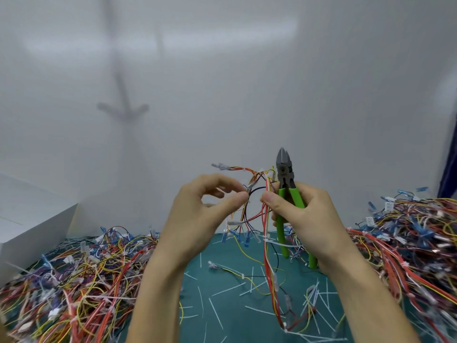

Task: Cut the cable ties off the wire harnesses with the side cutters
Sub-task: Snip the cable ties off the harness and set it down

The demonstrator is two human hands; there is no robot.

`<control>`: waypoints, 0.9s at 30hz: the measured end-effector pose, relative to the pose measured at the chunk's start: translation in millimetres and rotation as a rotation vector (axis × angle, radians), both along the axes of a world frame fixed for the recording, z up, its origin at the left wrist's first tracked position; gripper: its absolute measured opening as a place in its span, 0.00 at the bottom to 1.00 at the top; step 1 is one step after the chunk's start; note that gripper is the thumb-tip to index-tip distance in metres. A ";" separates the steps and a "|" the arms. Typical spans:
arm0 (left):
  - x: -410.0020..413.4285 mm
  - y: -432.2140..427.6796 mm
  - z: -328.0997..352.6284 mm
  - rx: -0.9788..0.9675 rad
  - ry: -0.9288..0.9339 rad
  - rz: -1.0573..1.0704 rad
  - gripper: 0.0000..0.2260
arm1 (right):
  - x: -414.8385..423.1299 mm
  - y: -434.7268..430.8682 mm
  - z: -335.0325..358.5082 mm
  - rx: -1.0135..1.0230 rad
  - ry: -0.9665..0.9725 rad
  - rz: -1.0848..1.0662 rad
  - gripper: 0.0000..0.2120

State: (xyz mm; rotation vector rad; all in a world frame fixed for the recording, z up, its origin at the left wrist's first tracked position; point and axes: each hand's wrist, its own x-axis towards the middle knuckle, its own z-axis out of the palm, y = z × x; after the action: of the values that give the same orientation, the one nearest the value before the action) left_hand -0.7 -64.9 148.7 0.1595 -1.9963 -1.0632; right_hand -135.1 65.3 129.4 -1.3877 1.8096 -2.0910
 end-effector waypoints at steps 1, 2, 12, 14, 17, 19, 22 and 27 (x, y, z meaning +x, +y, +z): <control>1.2 1.2 1.3 -0.071 -0.017 0.010 0.01 | 0.8 -0.7 -0.5 0.007 0.012 -0.017 0.03; 1.6 1.9 1.4 -0.119 -0.073 -0.001 0.02 | 1.8 -1.3 -0.4 0.009 0.019 -0.033 0.04; -12.1 1.0 -11.0 -0.013 -0.418 -0.230 0.02 | 0.9 -5.2 -5.3 0.080 -0.008 -0.060 0.09; -13.5 0.6 -12.6 0.101 -0.380 -0.258 0.03 | 0.3 -5.5 -5.6 0.089 -0.050 -0.036 0.13; -17.9 -0.7 -14.8 0.277 -0.309 -0.252 0.04 | -1.3 -5.8 -5.8 0.126 -0.108 -0.040 0.16; -20.8 -1.6 -17.6 0.364 -0.268 -0.213 0.04 | -2.6 -6.2 -6.3 0.151 -0.157 -0.057 0.14; -24.7 -2.6 -20.2 0.487 -0.196 -0.152 0.05 | -6.5 -6.7 -7.5 0.155 -0.238 -0.077 0.14; -26.1 -7.4 -20.1 0.700 -0.070 -0.137 0.06 | -12.2 -3.5 -8.4 0.312 -0.263 -0.111 0.22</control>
State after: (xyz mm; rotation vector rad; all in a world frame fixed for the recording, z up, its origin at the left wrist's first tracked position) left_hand -26.8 -72.4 128.6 0.4354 -1.6309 -1.8342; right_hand -147.3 61.9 121.0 -0.9121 2.0257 -1.8288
